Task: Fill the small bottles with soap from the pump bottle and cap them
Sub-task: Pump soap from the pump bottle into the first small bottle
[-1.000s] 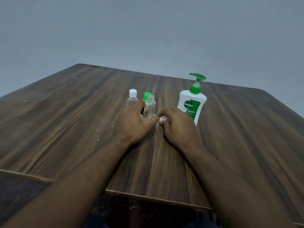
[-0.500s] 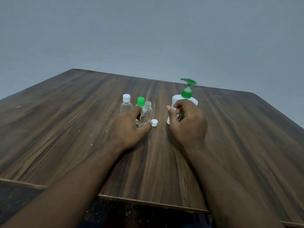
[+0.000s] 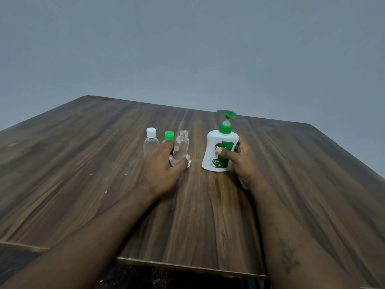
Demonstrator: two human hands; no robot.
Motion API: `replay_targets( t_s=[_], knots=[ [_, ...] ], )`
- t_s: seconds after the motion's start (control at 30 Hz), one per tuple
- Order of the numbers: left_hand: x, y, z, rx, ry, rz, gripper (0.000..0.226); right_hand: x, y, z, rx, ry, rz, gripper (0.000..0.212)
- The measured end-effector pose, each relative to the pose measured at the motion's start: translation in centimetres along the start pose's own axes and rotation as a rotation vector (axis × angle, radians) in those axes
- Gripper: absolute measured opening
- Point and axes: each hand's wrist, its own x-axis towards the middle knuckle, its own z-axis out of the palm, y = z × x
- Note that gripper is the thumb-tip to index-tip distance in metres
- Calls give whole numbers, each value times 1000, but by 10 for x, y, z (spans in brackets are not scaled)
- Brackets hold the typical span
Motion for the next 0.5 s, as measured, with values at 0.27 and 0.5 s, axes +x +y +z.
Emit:
replay_targets(
  t_s=[0.27,0.5],
  knots=[
    [29,27,-2,-117,-30,54,43,2,3,-6,96,-72,39,59],
    [49,30,7,-173,-42,222,34,6,2,-5,73,-76,33,79]
  ],
)
